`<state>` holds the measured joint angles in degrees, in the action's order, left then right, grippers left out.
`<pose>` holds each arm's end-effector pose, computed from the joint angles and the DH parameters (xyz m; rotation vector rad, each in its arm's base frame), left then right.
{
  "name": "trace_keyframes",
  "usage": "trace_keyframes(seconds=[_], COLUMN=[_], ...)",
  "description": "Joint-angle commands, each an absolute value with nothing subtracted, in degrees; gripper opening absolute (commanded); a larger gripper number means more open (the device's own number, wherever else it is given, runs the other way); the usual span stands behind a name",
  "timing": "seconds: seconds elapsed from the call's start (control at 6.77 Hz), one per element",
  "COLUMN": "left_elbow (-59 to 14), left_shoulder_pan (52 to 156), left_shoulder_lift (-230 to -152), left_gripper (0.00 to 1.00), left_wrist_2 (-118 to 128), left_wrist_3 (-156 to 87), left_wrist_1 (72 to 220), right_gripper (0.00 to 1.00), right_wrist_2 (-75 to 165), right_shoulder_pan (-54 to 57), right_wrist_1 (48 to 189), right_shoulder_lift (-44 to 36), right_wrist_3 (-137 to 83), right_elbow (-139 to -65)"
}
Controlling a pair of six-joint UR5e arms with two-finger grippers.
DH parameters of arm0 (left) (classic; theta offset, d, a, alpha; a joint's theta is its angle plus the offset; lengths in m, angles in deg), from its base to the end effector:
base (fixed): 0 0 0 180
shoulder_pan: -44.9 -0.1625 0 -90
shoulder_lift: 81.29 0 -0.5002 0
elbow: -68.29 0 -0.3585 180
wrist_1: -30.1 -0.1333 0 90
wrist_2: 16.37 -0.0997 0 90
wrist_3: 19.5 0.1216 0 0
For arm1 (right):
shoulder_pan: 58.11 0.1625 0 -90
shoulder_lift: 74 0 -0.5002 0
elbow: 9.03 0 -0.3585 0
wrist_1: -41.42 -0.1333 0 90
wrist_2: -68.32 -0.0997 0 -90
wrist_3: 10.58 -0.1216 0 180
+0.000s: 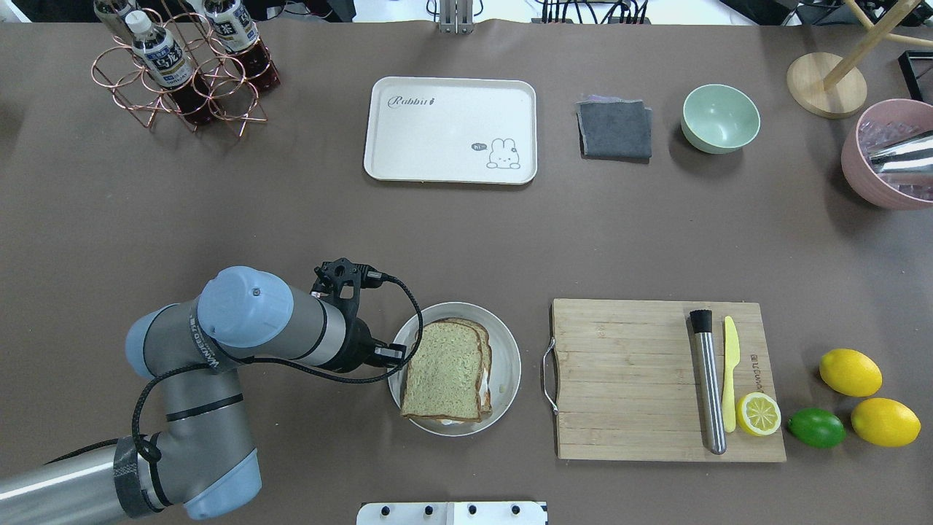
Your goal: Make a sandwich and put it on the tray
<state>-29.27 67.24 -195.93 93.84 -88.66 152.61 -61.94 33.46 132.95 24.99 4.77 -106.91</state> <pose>0.5736 -0.3344 0.3847 0.1188 1.1539 0.1759 0.0650 -0.3740 0.7608 0.0598 -0.7028 -0.2143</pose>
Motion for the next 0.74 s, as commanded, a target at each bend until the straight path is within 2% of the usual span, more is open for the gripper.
trace_keyframes(seconds=[0.0,0.3,0.59], left_elbow=[-29.18,-29.18,-29.44], left_shoulder_pan=[66.96,66.96,68.09], left_shoulder_lift=[-195.99,-195.99,-195.9], left_gripper=[0.34,0.0,0.0], left_wrist_2=[93.84,93.75,91.82], left_wrist_3=[-88.67,-88.67,-88.06], left_wrist_1=[152.62,152.62,154.37], right_gripper=[1.0,1.0,1.0], right_wrist_2=[-61.85,-61.85,-62.02], right_shoulder_pan=[33.47,33.47,33.47], right_wrist_1=[132.91,132.74,132.74], right_shoulder_lift=[25.05,25.05,24.88], right_wrist_3=[4.8,4.8,4.8], right_elbow=[-106.76,-106.76,-106.5])
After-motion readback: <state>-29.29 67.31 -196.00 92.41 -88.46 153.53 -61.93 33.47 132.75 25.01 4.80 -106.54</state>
